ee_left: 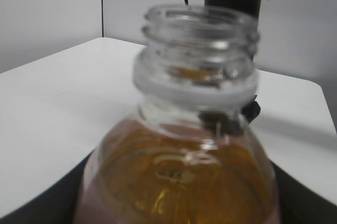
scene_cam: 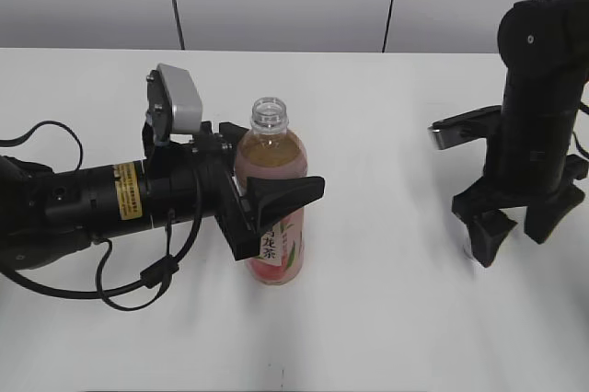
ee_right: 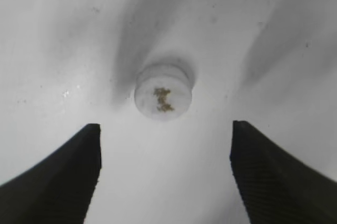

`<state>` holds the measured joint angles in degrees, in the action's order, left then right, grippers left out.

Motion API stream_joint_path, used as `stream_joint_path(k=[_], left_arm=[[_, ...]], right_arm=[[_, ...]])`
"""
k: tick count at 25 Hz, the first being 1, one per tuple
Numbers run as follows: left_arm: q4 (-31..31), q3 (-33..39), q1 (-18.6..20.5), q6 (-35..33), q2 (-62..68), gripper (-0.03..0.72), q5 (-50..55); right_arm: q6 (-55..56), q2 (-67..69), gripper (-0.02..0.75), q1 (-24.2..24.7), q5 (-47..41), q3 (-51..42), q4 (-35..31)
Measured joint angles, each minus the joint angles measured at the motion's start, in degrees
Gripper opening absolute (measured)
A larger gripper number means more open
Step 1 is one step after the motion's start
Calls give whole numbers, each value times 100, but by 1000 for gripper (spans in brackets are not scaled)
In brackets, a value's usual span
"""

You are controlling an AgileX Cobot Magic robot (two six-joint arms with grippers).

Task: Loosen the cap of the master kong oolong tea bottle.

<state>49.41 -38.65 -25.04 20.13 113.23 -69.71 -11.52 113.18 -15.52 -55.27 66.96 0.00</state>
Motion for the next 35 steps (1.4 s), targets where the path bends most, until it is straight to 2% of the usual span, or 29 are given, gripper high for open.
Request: stream_joint_path(k=[2, 5, 8, 13, 17, 22, 30, 35], left_arm=[[0, 0, 0, 0, 0, 445, 0], [0, 0, 0, 0, 0, 445, 2], [0, 0, 0, 0, 0, 445, 7], [-4, 0, 0, 0, 0, 449, 13], [-46, 0, 0, 0, 0, 528, 13], [-107, 0, 0, 55, -11, 582, 23], [-127, 0, 0, 361, -611, 585, 43], [-58, 0, 0, 578, -1092, 585, 332]], right_arm=[[93, -69, 602, 0, -659, 130, 0], [236, -540, 571, 0, -1241, 155, 0], [328, -1533, 555, 0, -1326, 142, -125], [354, -3822, 551, 0, -1418, 138, -889], [354, -5380, 550, 0, -1423, 62, -985], [354, -7122, 550, 0, -1444, -778, -978], [329, -9073, 548, 0, -1479, -2604, -821], [304, -9949, 547, 0, -1489, -3150, -761]])
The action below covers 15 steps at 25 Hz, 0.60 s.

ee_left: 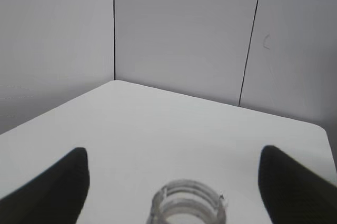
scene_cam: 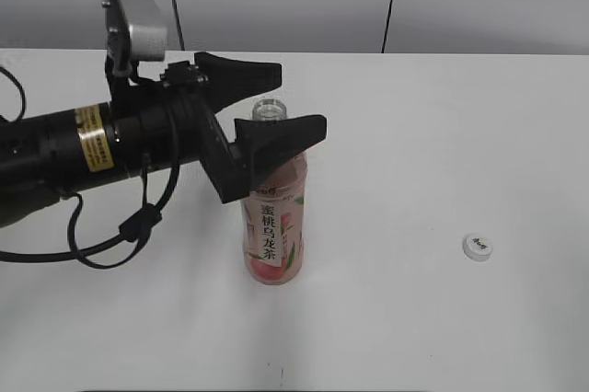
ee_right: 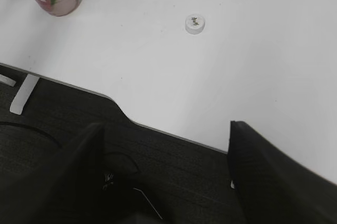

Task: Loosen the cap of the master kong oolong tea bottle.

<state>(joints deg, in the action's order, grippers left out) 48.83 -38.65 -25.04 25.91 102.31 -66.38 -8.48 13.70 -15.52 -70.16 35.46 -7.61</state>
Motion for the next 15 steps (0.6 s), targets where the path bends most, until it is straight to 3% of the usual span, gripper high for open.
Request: stream_joint_path(k=[7, 15], left_arm=[[198, 0, 0, 332, -891, 585, 869], [200, 0, 0, 365, -2070, 585, 2720]], right_arm=[[-17, -414, 547, 0, -7, -310, 71], [-39, -431, 547, 0, -7, -314, 274]])
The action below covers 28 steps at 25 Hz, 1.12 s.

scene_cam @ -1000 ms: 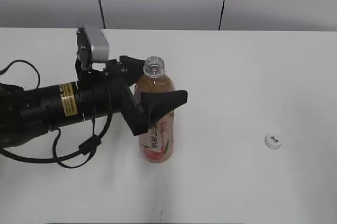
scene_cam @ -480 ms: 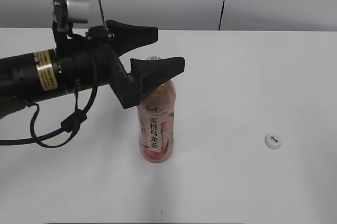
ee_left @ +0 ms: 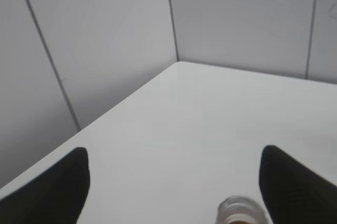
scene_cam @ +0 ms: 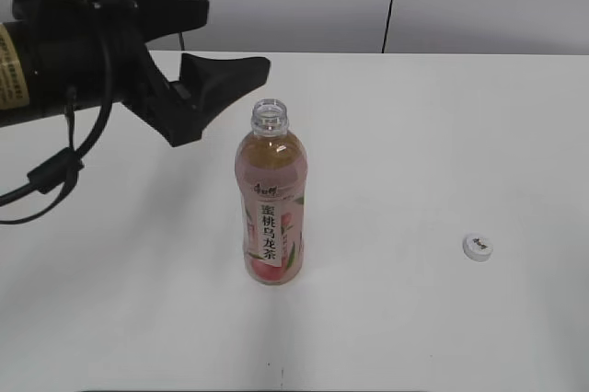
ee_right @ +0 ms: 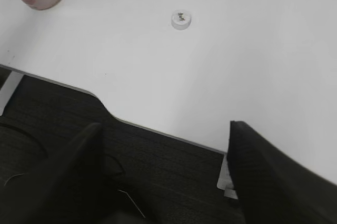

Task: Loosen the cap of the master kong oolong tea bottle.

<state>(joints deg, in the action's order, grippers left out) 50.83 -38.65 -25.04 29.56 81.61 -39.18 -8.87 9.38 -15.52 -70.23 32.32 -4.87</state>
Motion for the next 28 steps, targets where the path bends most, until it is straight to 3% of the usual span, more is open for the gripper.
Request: stream_joint_path(k=[5, 14, 17, 21, 25, 28], left_arm=[[-627, 0, 0, 52, -632, 585, 1723], [-3589, 5, 0, 156, -1794, 576, 4378], [-4057, 5, -6, 39, -2275, 573, 5257], [-4386, 5, -111, -650, -3182, 571, 6536], [-4977, 5, -155, -1959, -4417, 571, 7897], [-5044, 5, -168, -2813, -5117, 563, 9089]], right_arm=[[-17, 0, 547, 0, 0, 0, 99], [-31, 0, 546, 0, 0, 0, 132], [-31, 0, 546, 0, 0, 0, 137], [-41, 0, 546, 0, 0, -2, 137], [-57, 0, 546, 0, 0, -8, 143], [-63, 0, 546, 0, 0, -8, 149]])
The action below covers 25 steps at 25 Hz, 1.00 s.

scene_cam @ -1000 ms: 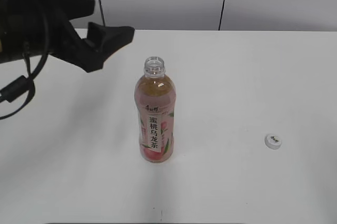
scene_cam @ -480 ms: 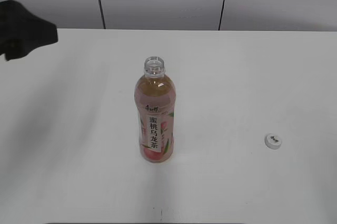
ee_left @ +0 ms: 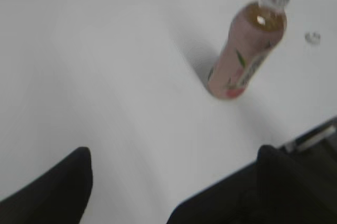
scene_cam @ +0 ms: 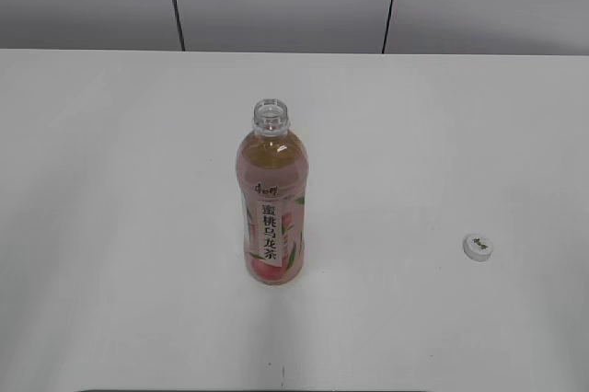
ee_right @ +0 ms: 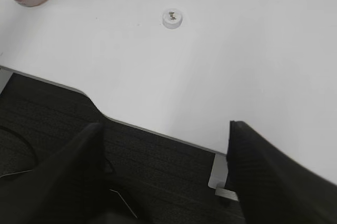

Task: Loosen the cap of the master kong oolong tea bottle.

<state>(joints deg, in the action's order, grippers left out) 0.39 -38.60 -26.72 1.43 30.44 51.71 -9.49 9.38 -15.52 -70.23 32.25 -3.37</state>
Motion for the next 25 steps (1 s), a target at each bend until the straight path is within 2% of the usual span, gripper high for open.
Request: stream_joint_path(k=[2, 5, 9, 25], left_arm=[[11, 14, -5, -255, -458, 563, 678], [-39, 202, -5, -373, -1075, 563, 997], [-105, 618, -5, -400, -1710, 563, 836], [-325, 639, -5, -412, -1883, 554, 703]], right_arm=[[0, 0, 546, 0, 0, 0, 0], [0, 0, 546, 0, 0, 0, 5], [-4, 0, 546, 0, 0, -13, 5], [-6, 0, 546, 0, 680, -275, 5]])
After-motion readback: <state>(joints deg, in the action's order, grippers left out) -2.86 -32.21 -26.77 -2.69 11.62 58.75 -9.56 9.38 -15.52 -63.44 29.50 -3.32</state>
